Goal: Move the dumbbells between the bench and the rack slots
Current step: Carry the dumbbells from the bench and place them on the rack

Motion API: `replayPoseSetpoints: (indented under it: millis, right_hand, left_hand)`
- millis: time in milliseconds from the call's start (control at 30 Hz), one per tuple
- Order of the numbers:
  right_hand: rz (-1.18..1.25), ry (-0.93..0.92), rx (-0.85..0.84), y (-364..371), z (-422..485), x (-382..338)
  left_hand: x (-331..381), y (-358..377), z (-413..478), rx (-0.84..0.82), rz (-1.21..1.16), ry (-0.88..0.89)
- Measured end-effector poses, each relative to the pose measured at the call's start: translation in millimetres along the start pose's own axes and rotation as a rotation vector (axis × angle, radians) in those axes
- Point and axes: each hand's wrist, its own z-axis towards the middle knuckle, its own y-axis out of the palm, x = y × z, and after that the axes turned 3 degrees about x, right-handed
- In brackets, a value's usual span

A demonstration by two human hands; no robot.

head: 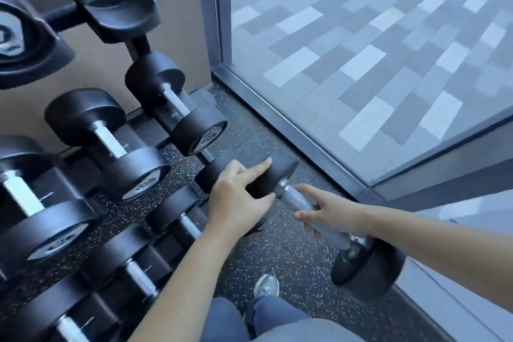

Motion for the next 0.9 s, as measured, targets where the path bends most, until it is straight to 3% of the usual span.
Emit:
replayPoseSetpoints:
  millis: [267,733,900]
  right_hand:
    - [-0.039,-0.043,-0.038,-36,47,-29]
    - [-0.136,-0.170,-0.123,-87,155,-143]
    - [-0.133,-0.196,-0.284,-115,192,-172]
  left_hand:
    - [-8,-9,53,0.057,-0.018,-0.049]
    - [-48,-63,171,0.242,-0.011,-0.107]
    - [-54,-59,203,0.396,-0.023,-0.154]
